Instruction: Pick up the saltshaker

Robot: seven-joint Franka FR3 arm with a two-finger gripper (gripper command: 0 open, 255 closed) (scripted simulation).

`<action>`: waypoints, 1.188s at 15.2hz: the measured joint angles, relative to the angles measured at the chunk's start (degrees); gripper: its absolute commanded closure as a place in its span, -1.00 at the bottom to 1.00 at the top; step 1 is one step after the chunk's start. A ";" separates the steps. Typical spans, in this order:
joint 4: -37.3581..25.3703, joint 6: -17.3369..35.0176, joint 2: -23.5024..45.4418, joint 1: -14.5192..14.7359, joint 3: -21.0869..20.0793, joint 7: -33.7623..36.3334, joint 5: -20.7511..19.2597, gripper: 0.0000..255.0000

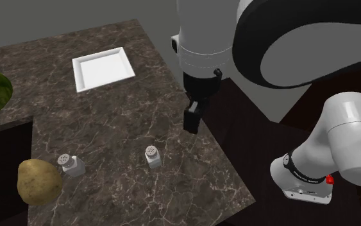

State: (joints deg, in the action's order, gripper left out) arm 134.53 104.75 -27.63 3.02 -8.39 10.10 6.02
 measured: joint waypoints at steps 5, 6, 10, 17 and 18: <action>-3.56 6.76 8.93 0.82 -3.14 3.02 -0.30 -1.00; -4.92 7.97 11.19 1.07 -3.99 4.04 -0.51 -1.00; -9.08 12.69 19.14 1.58 -6.06 6.78 -2.25 -1.00; -8.66 17.72 23.47 1.97 -6.95 8.28 -3.38 -1.00; -8.12 18.72 23.96 1.94 -6.95 8.28 -3.50 -1.00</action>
State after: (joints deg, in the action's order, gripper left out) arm 126.40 123.47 -3.67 4.96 -15.34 18.38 2.51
